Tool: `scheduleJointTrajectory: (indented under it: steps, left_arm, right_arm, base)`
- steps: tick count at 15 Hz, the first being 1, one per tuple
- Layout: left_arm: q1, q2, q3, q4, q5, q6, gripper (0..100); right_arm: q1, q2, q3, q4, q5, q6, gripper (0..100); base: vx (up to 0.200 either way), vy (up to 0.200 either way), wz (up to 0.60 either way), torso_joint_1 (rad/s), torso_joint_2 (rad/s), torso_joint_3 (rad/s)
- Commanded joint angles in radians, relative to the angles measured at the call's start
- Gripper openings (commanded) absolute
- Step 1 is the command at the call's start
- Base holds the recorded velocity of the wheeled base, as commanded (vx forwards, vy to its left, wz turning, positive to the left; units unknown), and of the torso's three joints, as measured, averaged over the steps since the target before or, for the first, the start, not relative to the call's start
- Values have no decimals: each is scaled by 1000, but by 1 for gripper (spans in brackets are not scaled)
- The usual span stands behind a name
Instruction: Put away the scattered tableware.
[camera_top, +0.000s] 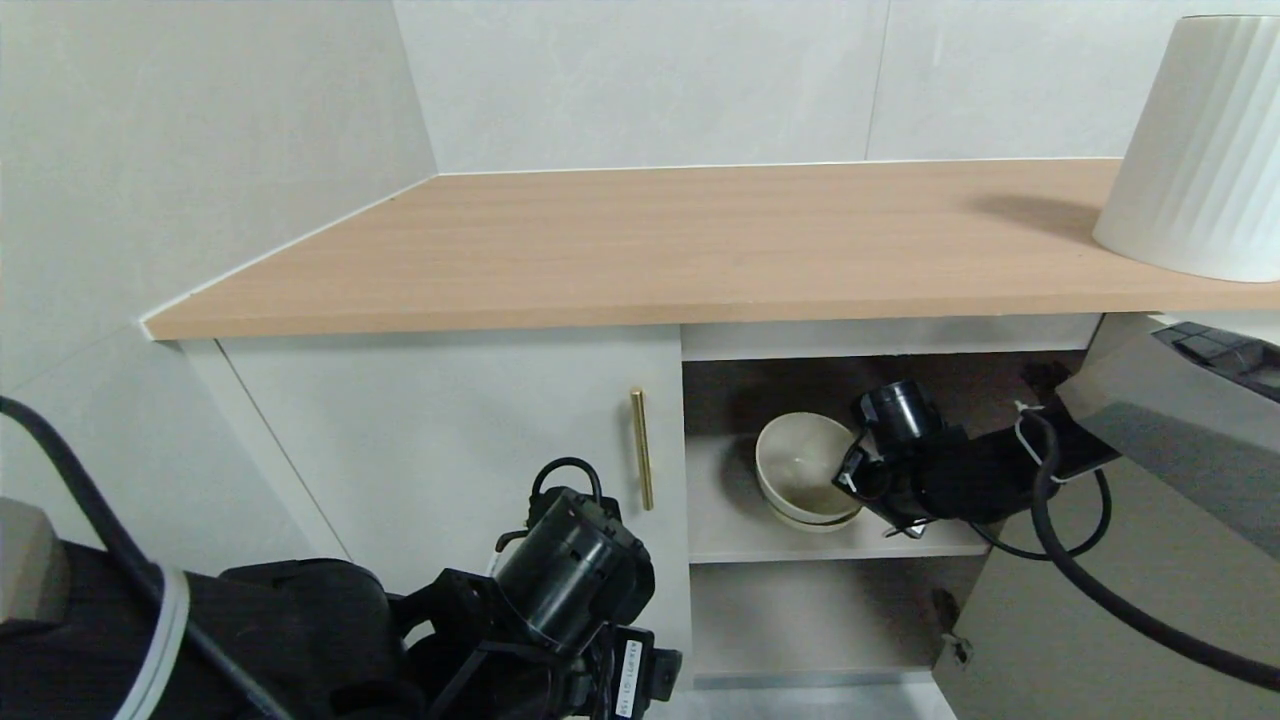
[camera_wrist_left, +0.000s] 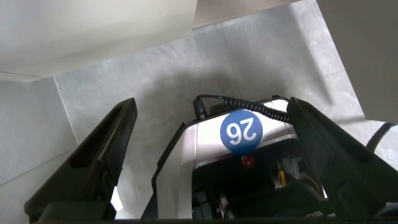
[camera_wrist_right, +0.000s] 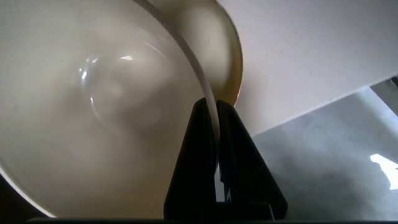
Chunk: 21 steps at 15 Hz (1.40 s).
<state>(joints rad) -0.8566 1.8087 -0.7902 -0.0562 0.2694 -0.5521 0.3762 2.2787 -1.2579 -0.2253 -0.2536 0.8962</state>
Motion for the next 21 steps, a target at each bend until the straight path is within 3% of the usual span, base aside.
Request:
scheduleJointTrajectory:
  steps: [1, 4, 13, 14, 21]
  left_arm:
    - [1, 1, 0, -1, 1, 0, 100]
    - [1, 3, 0, -1, 1, 0, 100]
    - [7, 4, 0, -1, 1, 0, 100]
    - [7, 6, 0, -1, 1, 0, 100]
    - [11, 1, 0, -1, 1, 0, 100]
  right_arm:
    - [-3, 18, -12, 0, -4, 0, 0]
    - [-5, 45, -37, 1, -47, -3, 0]
    - [-6, 53, -49, 1, -49, -5, 0]
    - [-6, 51, -49, 1, -49, -5, 100]
    - [-3, 35, -31, 9, -47, -8, 100]
  base:
    - [0, 0, 0, 0, 0, 0]
    - [0, 0, 0, 0, 0, 0]
    - [0, 0, 0, 0, 0, 0]
    - [0, 0, 0, 0, 0, 0]
    - [0, 0, 0, 0, 0, 0]
